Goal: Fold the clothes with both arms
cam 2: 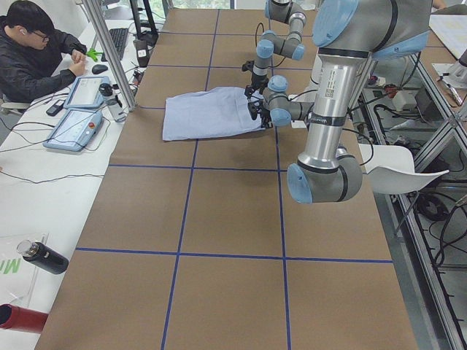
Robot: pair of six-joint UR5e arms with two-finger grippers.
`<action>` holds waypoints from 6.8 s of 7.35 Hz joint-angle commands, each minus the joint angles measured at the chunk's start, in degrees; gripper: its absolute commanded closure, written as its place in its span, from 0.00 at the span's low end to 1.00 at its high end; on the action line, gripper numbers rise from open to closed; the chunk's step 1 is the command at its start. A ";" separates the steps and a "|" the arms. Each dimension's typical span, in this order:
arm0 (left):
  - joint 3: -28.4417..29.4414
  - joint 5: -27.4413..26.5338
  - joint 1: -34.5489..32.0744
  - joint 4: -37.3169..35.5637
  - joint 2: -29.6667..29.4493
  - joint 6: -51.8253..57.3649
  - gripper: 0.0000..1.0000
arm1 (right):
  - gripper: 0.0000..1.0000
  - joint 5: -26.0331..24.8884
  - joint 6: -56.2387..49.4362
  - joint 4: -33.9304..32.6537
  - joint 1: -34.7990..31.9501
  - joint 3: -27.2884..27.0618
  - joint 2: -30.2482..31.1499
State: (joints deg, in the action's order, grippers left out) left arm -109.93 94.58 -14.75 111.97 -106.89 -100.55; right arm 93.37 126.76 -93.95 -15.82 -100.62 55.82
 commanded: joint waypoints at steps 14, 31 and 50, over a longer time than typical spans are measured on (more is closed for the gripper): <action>-2.73 0.95 -0.02 -0.09 0.01 0.44 1.00 | 1.00 -2.40 9.82 -0.18 -1.66 -1.30 -2.65; -1.55 10.82 -17.68 -16.09 -11.58 18.27 1.00 | 1.00 -6.35 -5.99 -9.34 -6.05 -10.06 -3.34; 0.24 28.01 -34.80 -8.61 -4.74 53.66 0.00 | 0.00 -5.64 -40.23 3.95 -8.44 25.06 -22.55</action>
State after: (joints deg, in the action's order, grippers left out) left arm -109.55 120.10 -46.62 103.46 -112.99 -51.65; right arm 89.72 91.03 -90.00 -25.40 -82.24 38.05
